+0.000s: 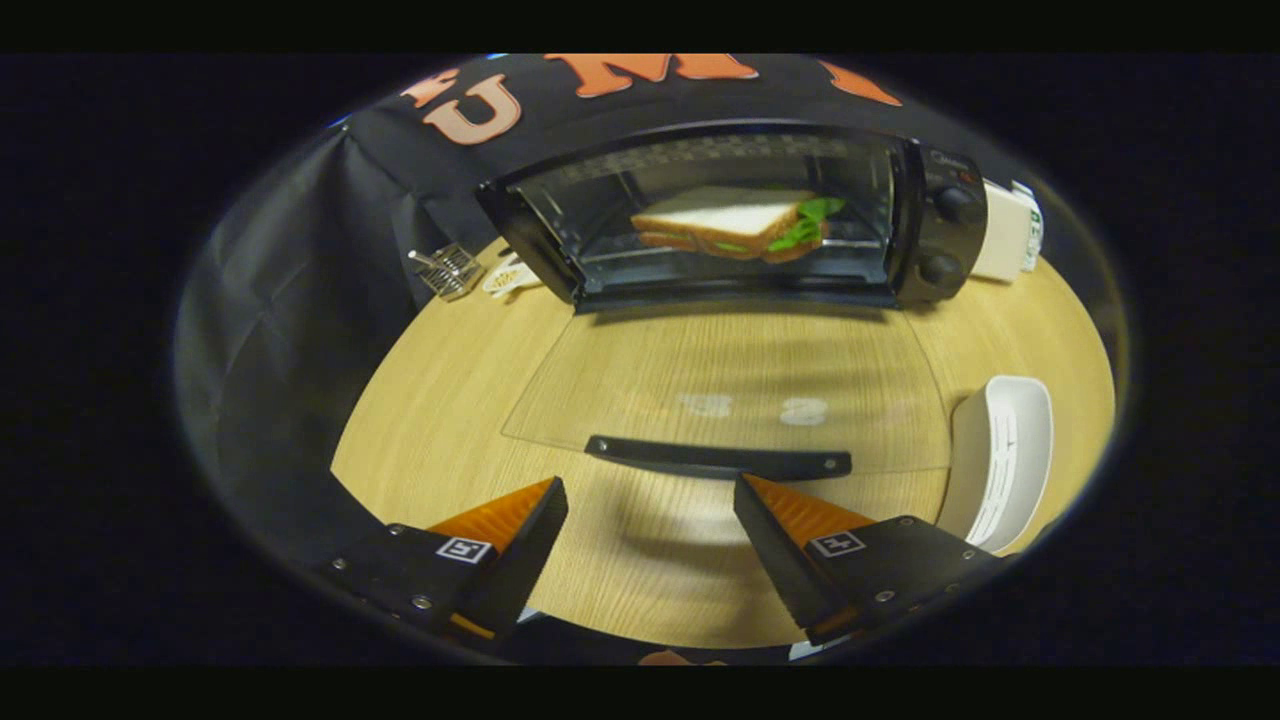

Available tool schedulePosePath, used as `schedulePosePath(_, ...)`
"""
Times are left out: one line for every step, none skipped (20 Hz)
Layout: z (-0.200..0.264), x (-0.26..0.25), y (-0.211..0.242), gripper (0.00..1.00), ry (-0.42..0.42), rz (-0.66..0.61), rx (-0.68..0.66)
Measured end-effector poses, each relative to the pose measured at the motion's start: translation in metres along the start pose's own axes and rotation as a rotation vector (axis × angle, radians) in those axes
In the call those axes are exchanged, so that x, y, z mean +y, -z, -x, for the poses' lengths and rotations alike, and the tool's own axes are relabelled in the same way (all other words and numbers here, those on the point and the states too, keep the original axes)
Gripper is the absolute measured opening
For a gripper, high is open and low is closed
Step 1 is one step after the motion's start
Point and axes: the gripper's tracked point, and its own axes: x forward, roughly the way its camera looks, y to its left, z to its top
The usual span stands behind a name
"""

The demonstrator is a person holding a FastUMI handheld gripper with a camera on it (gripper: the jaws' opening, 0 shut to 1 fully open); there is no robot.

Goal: Open the toaster oven, put the food inside, and close the toaster oven door.

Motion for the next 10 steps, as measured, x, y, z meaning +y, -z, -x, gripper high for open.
schedulePosePath(0.004,-0.003,0.0,0.98,0.015,0.003,-0.006)
schedulePosePath(0.001,-0.006,0.0,0.99,0.024,0.013,-0.012)
schedulePosePath(0.003,-0.013,-0.001,0.98,0.04,0.021,-0.016)
schedulePosePath(0.005,-0.017,0.002,0.98,0.051,0.02,-0.013)
schedulePosePath(0.006,-0.021,0.004,0.99,0.055,0.008,-0.003)
schedulePosePath(0.007,-0.025,0.004,0.99,0.058,-0.002,-0.001)
schedulePosePath(0.007,-0.033,0.006,0.99,0.079,-0.006,0.002)
schedulePosePath(0.008,-0.04,0.011,0.99,0.097,-0.011,0.015)
schedulePosePath(0.007,-0.044,0.016,0.99,0.103,-0.017,0.029)
schedulePosePath(0.006,-0.048,0.02,0.99,0.107,-0.021,0.042)
